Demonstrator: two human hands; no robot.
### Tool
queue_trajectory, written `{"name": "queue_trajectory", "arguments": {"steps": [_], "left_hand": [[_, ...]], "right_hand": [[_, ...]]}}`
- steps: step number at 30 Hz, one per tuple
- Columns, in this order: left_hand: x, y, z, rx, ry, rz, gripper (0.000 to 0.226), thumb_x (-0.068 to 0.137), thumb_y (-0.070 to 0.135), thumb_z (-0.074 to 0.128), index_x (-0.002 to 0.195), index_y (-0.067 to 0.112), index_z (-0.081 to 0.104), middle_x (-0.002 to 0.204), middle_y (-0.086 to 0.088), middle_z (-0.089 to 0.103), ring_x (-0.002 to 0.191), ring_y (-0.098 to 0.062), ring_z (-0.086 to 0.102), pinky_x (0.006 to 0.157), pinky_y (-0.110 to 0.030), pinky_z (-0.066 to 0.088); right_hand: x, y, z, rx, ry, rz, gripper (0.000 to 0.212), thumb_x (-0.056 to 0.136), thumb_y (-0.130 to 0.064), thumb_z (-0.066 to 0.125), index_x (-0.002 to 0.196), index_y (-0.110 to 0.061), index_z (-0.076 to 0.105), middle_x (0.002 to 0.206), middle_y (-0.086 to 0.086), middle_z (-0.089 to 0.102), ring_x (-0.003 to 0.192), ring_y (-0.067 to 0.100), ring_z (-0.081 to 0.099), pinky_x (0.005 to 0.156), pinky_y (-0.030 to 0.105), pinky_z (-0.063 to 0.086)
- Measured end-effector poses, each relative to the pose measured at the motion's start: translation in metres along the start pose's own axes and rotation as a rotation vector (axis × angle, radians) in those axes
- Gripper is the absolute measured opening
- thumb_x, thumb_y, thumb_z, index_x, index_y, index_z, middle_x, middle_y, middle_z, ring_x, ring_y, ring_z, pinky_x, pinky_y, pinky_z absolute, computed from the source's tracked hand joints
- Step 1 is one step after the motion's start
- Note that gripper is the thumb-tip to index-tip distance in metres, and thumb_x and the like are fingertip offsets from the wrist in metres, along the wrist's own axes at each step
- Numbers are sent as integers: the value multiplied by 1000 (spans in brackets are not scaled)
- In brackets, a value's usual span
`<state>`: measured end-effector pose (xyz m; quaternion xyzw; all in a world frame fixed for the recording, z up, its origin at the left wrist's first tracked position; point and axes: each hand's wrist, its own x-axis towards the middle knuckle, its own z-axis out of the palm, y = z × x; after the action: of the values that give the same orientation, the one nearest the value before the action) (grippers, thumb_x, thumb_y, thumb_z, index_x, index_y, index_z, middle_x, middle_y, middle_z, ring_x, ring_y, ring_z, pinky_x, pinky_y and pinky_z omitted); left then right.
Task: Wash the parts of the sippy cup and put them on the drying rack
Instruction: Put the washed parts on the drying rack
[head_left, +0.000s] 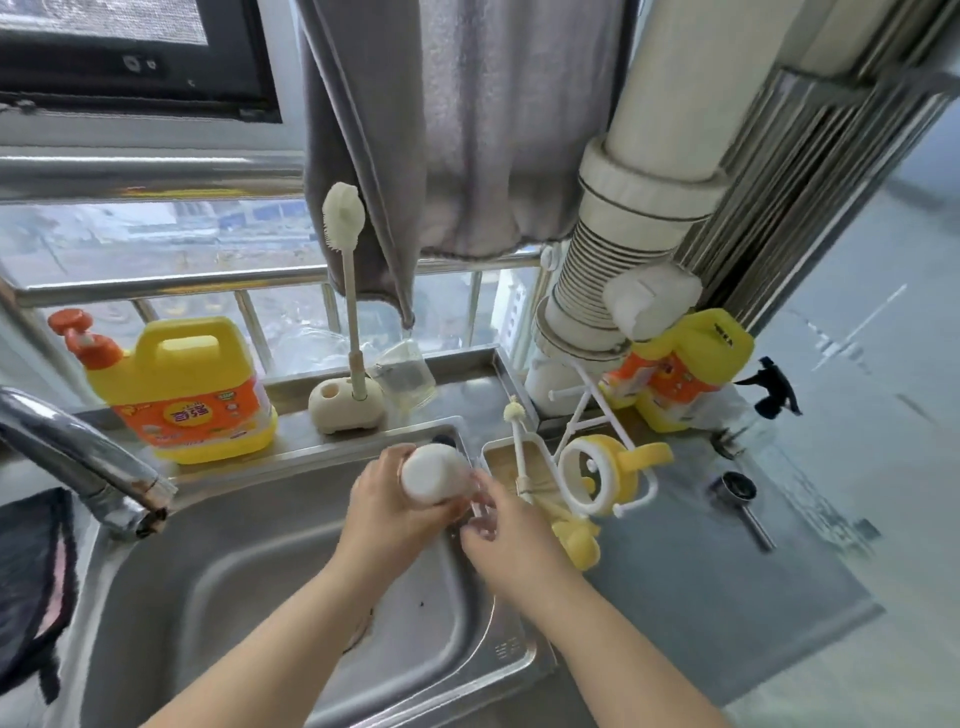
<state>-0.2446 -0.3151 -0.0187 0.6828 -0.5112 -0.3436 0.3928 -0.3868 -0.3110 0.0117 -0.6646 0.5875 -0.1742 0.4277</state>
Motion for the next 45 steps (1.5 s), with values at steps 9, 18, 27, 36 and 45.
{"name": "queue_trajectory", "arguments": {"steps": [9, 18, 27, 36, 45], "left_hand": [[52, 75, 16, -165, -79, 30, 70, 46, 51, 82, 107, 35, 52, 101, 4, 60, 91, -24, 64, 79, -50, 56], [67, 101, 58, -113, -173, 56, 58, 69, 30, 83, 115, 23, 49, 103, 6, 56, 87, -9, 55, 67, -21, 41], [77, 93, 89, -49, -291, -75, 73, 72, 32, 80, 131, 25, 38, 119, -3, 54, 99, -21, 57, 77, -28, 45], [87, 85, 96, -227, -393, -282, 73, 74, 25, 78, 136, 28, 41, 118, -10, 56, 98, -27, 65, 89, -39, 55], [88, 84, 90, -216, -343, -251, 64, 78, 33, 74, 134, 30, 42, 93, 9, 52, 76, -6, 57, 56, -18, 43]], "right_hand": [[-5, -27, -103, -69, 314, -90, 46, 92, -17, 55, 137, -23, 48, 124, -7, 58, 99, 1, 57, 87, 16, 44], [7, 7, -156, -77, 452, -84, 33, 91, -12, 56, 123, -22, 60, 106, -12, 63, 94, -6, 56, 67, 0, 42], [29, 28, -171, -83, 436, -71, 33, 91, -11, 57, 123, -20, 60, 102, -13, 63, 92, -11, 54, 64, -3, 40], [49, 31, -169, -82, 385, -97, 31, 91, -11, 58, 121, -17, 61, 102, -12, 64, 91, -10, 55, 67, -1, 41], [54, 29, -160, -91, 353, -125, 31, 92, -12, 57, 123, -17, 60, 100, -14, 62, 86, -13, 53, 67, -2, 41]]}}
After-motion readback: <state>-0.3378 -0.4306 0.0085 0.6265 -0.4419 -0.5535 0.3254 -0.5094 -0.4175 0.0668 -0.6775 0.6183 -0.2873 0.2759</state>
